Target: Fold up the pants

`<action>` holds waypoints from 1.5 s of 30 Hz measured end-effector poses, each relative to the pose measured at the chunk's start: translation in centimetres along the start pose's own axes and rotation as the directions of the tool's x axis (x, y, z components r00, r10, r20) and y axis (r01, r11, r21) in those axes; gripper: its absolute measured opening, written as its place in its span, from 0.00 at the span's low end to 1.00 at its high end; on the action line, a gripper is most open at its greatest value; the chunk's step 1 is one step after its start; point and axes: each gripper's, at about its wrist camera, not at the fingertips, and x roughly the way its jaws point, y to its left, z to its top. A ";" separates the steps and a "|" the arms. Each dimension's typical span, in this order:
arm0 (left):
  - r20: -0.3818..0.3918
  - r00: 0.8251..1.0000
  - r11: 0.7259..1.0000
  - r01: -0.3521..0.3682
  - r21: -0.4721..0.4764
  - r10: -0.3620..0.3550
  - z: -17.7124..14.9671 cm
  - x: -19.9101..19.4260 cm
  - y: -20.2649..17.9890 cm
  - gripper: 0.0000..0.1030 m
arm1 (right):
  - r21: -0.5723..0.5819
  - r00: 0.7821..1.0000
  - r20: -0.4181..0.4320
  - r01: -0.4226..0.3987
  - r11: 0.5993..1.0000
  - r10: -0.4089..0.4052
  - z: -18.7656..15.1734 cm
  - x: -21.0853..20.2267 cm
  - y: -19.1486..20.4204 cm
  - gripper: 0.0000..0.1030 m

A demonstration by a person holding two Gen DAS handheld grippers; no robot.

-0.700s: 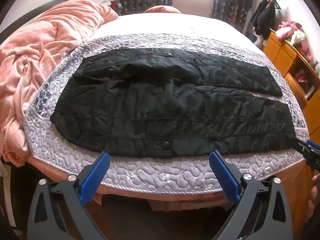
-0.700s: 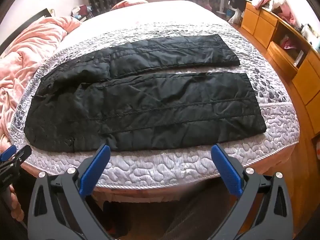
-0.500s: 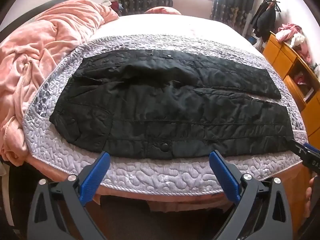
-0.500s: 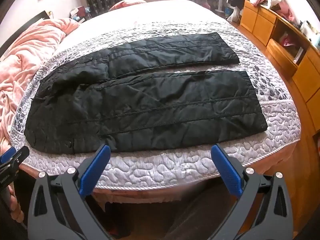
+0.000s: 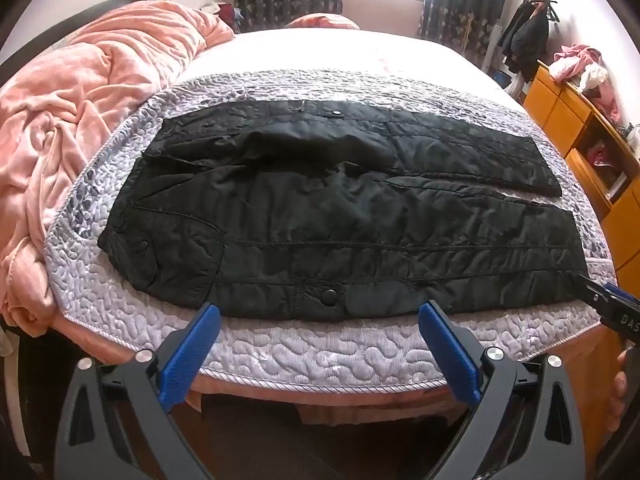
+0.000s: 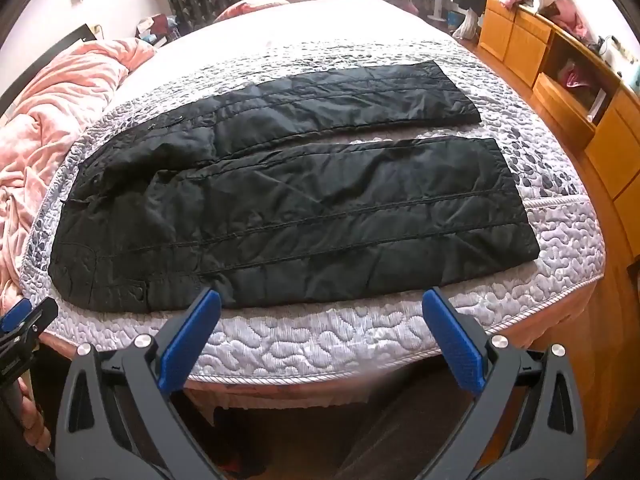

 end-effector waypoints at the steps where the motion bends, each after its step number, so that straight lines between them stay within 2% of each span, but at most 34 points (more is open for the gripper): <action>1: 0.000 1.000 1.000 0.000 -0.001 0.000 0.0 0.0 0.0 0.96 | 0.001 1.000 0.000 0.000 1.000 0.000 0.0 0.0 0.0 0.97; 45: -0.006 1.000 1.000 -0.011 0.008 0.011 0.6 0.5 0.0 0.96 | -0.005 1.000 0.000 0.001 1.000 -0.001 0.4 0.3 -0.1 0.97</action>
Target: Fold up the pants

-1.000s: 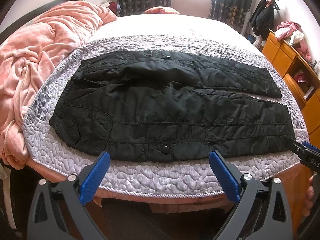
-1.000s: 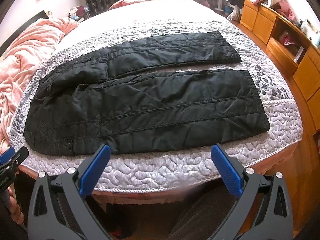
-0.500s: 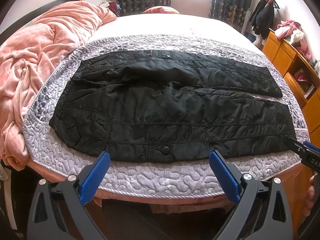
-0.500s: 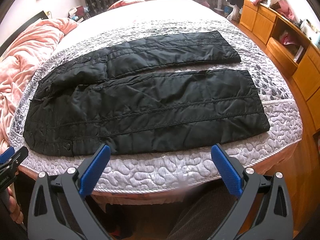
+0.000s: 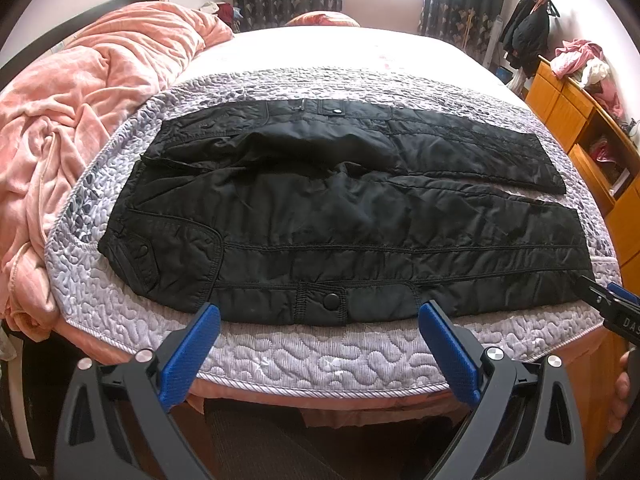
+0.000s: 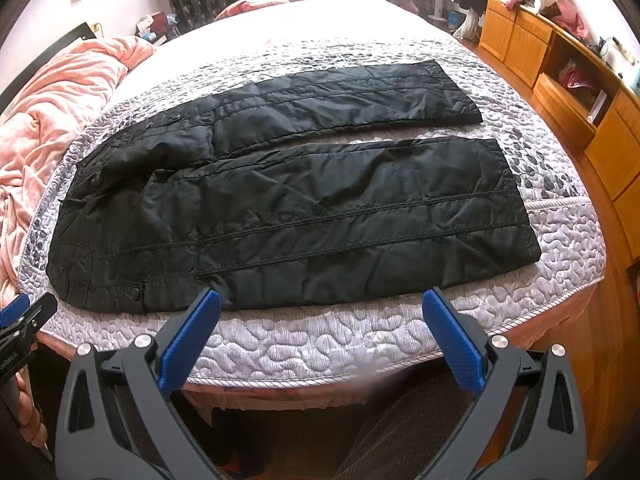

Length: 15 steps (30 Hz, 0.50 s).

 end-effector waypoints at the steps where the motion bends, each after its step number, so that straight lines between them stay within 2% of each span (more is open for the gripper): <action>1: 0.000 1.000 1.000 0.000 0.000 0.000 0.0 0.0 0.0 0.96 | -0.001 1.000 0.002 0.001 1.000 -0.001 0.0 0.0 0.0 0.97; 15: 0.005 1.000 1.000 -0.001 0.000 0.001 0.1 0.1 0.0 0.96 | -0.006 1.000 0.009 0.003 1.000 -0.003 0.0 0.1 0.0 0.97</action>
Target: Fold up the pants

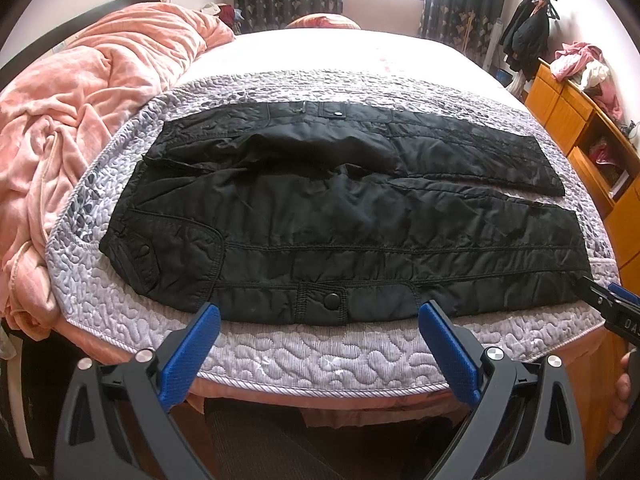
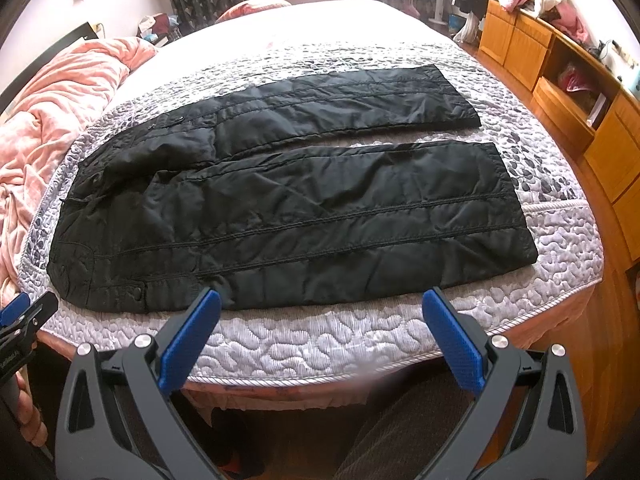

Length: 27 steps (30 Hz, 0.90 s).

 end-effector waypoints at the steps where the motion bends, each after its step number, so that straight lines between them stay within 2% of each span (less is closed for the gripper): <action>1: 0.002 1.000 1.000 0.001 0.000 -0.001 -0.1 -0.1 0.0 0.96 | -0.001 1.000 0.001 0.001 1.000 -0.001 0.0 0.0 0.0 0.97; 20: 0.035 0.999 1.000 0.015 0.008 -0.015 -0.3 -1.1 -0.7 0.96 | -0.023 1.000 0.025 0.003 1.000 -0.003 0.3 -2.0 -0.7 0.97; 24: 0.019 0.999 0.999 0.034 0.007 -0.034 1.5 0.2 -1.3 0.96 | -0.049 0.999 0.047 0.006 0.999 -0.003 3.7 -1.5 -2.8 0.97; 27: 0.010 0.999 0.999 0.037 0.029 -0.038 4.4 2.0 -2.9 0.96 | -0.033 0.998 0.062 0.021 0.999 -0.019 8.8 0.3 -6.6 0.97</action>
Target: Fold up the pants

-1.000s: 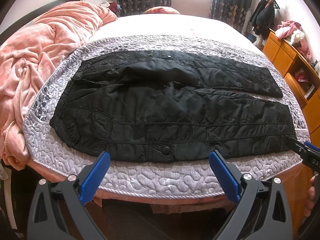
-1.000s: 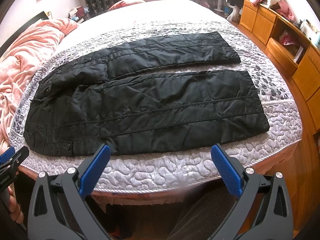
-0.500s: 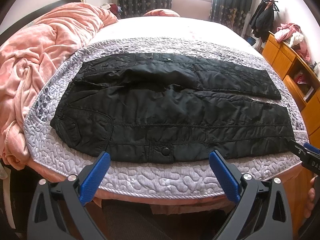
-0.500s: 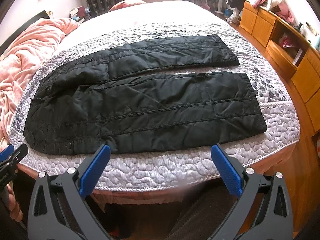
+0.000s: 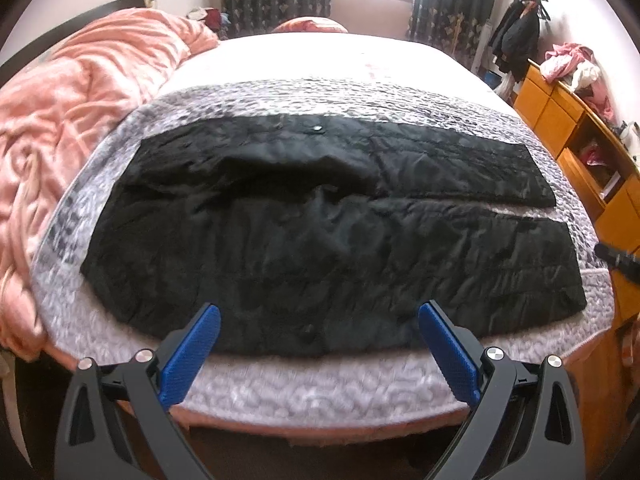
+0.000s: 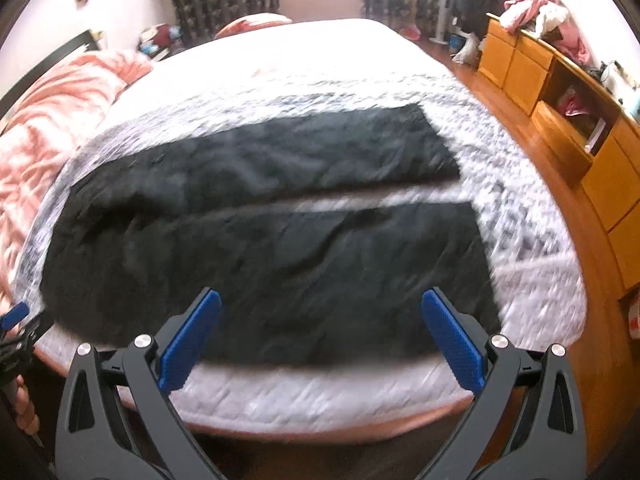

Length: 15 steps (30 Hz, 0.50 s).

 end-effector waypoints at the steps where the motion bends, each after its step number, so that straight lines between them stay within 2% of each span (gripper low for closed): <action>1: 0.001 1.000 1.000 0.007 0.007 -0.007 0.9 0.5 -0.6 0.96 | 0.001 1.000 -0.004 -0.001 1.000 0.001 1.5 1.0 -1.1 0.97; 4: 0.013 0.998 0.998 0.055 0.026 -0.056 5.0 3.2 -3.2 0.96 | 0.017 0.999 -0.048 -0.018 1.000 0.019 7.2 5.8 -5.1 0.97; 7: 0.015 0.996 0.996 0.089 0.032 -0.089 8.8 6.6 -6.0 0.96 | 0.078 0.994 -0.105 0.014 0.997 -0.006 12.5 12.0 -9.6 0.97; 12: -0.017 0.980 0.980 0.197 0.034 -0.196 13.7 12.9 -9.8 0.96 | 0.173 0.976 -0.209 0.093 0.981 -0.056 18.4 22.6 -17.0 0.97; 15: -0.019 0.972 0.971 0.236 0.038 -0.236 15.2 15.6 -11.0 0.96 | 0.193 0.974 -0.226 0.050 0.980 -0.005 20.0 26.2 -18.8 0.97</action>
